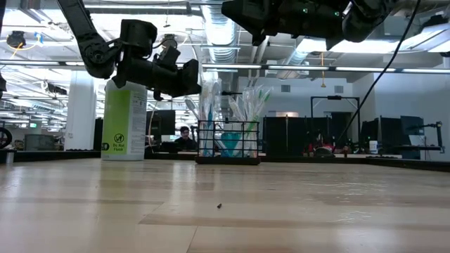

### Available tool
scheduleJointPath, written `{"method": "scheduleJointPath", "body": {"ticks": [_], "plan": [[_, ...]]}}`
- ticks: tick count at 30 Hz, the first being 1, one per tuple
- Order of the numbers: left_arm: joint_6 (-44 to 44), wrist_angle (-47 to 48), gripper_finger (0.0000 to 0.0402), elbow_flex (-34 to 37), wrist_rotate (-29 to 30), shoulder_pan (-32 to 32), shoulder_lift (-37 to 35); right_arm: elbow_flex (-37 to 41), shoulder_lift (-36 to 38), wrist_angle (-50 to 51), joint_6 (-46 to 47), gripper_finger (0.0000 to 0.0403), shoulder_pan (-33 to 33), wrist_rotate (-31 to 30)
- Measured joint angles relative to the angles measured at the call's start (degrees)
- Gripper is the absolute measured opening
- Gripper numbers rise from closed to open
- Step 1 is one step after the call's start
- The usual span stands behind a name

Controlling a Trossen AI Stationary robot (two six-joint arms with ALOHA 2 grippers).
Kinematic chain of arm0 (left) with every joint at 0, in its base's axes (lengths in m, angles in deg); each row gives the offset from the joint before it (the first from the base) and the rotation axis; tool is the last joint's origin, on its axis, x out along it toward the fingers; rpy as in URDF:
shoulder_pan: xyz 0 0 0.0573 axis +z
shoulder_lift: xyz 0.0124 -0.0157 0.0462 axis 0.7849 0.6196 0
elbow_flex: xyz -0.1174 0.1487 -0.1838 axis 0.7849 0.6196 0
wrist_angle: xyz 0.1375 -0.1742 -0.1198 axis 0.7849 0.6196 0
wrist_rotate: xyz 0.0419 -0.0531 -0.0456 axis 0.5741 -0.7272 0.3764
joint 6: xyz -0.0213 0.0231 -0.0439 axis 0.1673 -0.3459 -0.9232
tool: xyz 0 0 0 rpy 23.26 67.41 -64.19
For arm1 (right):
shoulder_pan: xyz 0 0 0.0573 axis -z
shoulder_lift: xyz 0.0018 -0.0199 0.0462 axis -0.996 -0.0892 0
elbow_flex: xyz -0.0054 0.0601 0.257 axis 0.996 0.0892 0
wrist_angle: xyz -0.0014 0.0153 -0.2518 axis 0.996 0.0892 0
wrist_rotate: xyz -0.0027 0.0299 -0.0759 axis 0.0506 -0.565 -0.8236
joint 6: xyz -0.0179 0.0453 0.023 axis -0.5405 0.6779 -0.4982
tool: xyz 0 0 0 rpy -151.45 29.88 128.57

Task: Pick & Place toothbrushing station
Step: Put the green toothbrush into the black wire organizer

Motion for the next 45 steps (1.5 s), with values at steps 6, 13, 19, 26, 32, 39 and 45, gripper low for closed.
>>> {"method": "scheduleJointPath", "body": {"ticks": [6,13,19,26,32,39,45], "plan": [[-0.3,0.6,0.0005,0.0,0.0,0.0,0.0,0.0,0.0,0.0,0.0,0.0048,0.0,0.0],[-1.2,0.9,0.0005,1.5,0.0,0.0,0.0,0.0,0.0,0.0,0.0,0.0048,0.0,0.0],[-2.2,0.7,0.0005,1.7,0.0,-0.2,0.0,0.0,0.0,0.0,-0.9,0.0048,0.0,0.0],[-2.5,0.6,0.0005,1.7,-0.4,-0.2,0.0,0.0,0.0,-0.2,-0.9,0.0048,0.0,0.0],[-2.5,0.6,0.0005,1.7,-0.5,-0.2,0.0,0.0,0.0,-0.2,-0.9,0.0048,0.0,0.0],[-2.6,0.6,0.0005,1.7,-1.5,-0.2,0.0,0.0,0.0,-0.2,-0.9,0.0048,0.0,0.0],[-2.5,0.6,0.0031,1.7,-1.5,-0.2,0.0,0.0,0.0,0.0,-0.9,0.0048,0.0,0.0]]}}
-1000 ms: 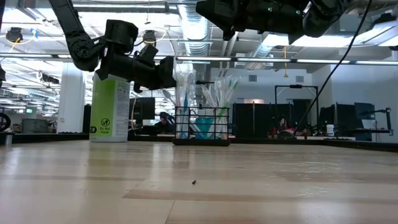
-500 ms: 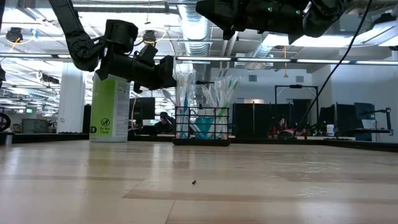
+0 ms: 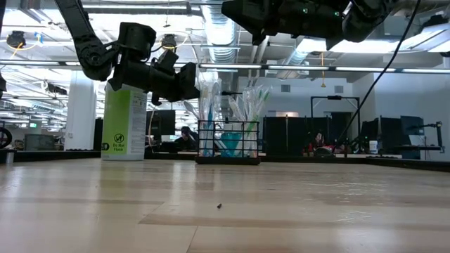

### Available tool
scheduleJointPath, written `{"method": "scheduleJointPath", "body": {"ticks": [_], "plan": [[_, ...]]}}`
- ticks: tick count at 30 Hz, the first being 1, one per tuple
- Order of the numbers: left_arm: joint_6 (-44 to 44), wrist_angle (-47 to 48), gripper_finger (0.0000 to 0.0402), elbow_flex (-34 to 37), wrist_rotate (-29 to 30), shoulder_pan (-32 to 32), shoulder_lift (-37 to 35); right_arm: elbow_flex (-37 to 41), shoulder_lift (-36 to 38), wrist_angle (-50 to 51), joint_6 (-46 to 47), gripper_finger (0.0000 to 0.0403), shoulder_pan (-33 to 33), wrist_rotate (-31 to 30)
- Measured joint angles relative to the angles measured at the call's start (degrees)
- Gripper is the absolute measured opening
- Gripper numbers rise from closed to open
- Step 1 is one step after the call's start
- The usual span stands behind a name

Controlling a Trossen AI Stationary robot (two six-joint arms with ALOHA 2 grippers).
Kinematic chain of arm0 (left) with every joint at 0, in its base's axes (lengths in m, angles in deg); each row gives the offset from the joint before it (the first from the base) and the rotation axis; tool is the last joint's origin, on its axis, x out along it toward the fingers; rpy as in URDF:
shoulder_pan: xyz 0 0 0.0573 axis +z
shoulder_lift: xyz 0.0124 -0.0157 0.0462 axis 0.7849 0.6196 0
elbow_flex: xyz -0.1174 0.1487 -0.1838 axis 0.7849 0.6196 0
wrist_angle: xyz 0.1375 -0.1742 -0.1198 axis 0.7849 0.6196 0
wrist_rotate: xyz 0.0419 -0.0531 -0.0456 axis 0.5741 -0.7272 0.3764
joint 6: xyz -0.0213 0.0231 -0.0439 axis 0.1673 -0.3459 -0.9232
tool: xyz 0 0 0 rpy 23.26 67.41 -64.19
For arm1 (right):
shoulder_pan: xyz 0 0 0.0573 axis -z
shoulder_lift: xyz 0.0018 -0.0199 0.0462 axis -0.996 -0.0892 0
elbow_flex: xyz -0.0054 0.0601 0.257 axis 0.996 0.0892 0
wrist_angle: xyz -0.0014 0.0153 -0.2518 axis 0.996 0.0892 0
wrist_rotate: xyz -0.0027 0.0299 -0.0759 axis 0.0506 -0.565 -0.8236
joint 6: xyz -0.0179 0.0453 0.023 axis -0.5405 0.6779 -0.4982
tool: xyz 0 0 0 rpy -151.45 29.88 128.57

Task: Pick & Place toothbrushing station
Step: Put the green toothbrush into the black wire organizer

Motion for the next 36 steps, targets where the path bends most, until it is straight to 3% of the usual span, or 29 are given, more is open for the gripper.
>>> {"method": "scheduleJointPath", "body": {"ticks": [14,32,36], "plan": [[0.1,0.0,0.0098,0.0,0.0,0.0,0.0,0.0,0.0,0.0,0.0,0.0048,0.0,0.0],[0.2,-4.7,0.0084,0.0,1.7,0.3,-0.5,0.0,0.0,0.1,0.0,0.0048,0.0,0.0],[0.1,-4.7,0.0067,0.0,2.5,0.3,-0.5,0.0,0.0,0.1,0.0,0.0048,0.0,0.0]]}}
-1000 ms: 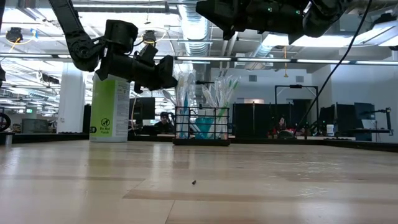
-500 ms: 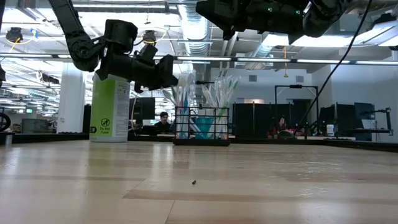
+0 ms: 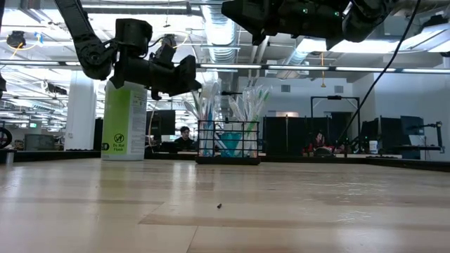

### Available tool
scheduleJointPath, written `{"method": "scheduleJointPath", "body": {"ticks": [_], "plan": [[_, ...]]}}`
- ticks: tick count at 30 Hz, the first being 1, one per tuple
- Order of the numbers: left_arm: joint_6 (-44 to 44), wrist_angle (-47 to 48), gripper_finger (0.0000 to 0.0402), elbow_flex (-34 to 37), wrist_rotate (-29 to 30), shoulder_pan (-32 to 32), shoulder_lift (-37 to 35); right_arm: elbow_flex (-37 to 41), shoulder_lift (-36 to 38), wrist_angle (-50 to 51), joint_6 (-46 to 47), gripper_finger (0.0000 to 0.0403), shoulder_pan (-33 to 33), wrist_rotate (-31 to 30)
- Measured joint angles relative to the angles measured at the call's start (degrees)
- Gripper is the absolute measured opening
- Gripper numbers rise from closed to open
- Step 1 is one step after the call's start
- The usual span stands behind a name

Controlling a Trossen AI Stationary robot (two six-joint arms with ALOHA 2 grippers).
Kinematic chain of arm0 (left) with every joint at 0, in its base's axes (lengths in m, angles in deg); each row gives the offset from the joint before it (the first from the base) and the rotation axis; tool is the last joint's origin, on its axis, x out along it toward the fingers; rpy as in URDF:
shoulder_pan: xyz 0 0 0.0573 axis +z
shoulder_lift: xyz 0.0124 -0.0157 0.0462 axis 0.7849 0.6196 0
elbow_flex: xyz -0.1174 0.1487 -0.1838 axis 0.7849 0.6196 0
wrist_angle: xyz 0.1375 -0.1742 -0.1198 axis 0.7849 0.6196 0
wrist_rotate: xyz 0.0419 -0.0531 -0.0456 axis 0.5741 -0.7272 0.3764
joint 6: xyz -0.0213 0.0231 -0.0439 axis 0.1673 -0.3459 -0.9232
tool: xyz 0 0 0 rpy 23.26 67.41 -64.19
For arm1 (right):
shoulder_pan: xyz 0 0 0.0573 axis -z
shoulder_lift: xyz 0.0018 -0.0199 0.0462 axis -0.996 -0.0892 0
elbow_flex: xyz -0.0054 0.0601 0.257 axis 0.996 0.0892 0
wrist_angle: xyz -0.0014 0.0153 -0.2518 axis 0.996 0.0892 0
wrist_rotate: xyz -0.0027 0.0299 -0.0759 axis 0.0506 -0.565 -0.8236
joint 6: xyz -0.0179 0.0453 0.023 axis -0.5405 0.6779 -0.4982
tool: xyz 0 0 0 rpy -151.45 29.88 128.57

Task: Pick & Place toothbrushing station
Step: Put the green toothbrush into the black wire organizer

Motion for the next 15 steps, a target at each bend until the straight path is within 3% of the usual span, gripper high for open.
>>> {"method": "scheduleJointPath", "body": {"ticks": [6,15], "plan": [[-0.1,0.5,0.001,-1.4,-0.5,0.0,0.0,0.0,0.0,0.0,0.0,0.0048,0.0,0.0],[0.0,8.4,0.0012,-4.8,-0.9,0.4,0.0,0.0,0.0,0.0,0.0,0.0048,0.0,0.0]]}}
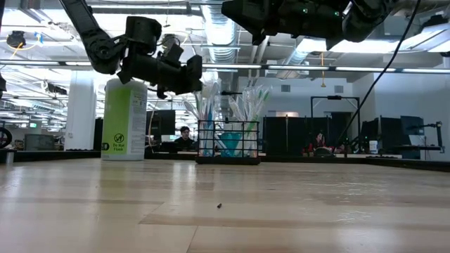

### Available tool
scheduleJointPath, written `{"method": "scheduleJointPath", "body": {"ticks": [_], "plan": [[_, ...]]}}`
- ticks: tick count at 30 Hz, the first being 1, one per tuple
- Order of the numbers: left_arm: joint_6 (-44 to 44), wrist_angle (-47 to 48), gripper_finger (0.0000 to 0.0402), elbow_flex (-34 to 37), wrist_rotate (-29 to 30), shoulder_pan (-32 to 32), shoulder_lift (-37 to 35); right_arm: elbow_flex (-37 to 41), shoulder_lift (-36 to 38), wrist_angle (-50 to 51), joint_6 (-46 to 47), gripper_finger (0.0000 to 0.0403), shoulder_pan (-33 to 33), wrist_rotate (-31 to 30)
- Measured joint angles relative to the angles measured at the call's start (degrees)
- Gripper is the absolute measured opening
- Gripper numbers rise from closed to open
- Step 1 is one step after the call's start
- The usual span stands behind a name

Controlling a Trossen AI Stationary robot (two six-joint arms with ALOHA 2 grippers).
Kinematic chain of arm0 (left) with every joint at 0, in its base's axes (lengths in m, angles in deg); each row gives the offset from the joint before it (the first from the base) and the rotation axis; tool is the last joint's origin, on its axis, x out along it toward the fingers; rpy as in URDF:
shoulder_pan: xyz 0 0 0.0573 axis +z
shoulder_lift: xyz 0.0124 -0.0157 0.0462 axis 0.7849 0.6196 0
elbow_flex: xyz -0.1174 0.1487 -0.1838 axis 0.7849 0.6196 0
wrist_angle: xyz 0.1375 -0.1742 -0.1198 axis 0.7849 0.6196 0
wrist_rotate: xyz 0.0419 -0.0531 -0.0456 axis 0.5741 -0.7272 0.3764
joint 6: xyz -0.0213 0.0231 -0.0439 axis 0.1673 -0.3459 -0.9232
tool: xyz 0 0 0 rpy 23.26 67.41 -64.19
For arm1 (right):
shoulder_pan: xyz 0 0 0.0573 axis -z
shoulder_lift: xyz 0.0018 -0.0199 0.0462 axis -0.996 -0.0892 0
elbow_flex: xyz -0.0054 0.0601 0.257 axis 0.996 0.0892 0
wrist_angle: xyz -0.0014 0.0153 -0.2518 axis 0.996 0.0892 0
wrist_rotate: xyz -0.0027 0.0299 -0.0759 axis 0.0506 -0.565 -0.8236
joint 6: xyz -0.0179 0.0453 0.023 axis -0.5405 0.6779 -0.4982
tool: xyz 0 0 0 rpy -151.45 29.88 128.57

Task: Pick & Place toothbrushing station
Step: Put the green toothbrush into the black wire organizer

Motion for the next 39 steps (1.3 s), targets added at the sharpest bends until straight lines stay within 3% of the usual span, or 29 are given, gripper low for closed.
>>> {"method": "scheduleJointPath", "body": {"ticks": [7,19,27,39], "plan": [[-0.1,0.4,0.001,-1.3,0.2,0.4,0.4,0.0,0.0,-0.2,0.0,0.0048,0.0,0.0],[0.0,0.6,0.0022,-4.5,-0.1,1.0,7.6,0.0,0.0,1.1,-0.3,0.0048,0.0,0.0],[0.0,0.7,0.0026,-4.4,-0.1,1.0,6.4,0.0,0.0,1.3,-0.5,0.0048,0.0,0.0],[0.1,1.9,0.0105,-4.4,-0.5,1.0,5.7,0.0,0.0,1.3,-0.5,0.0048,0.0,0.0]]}}
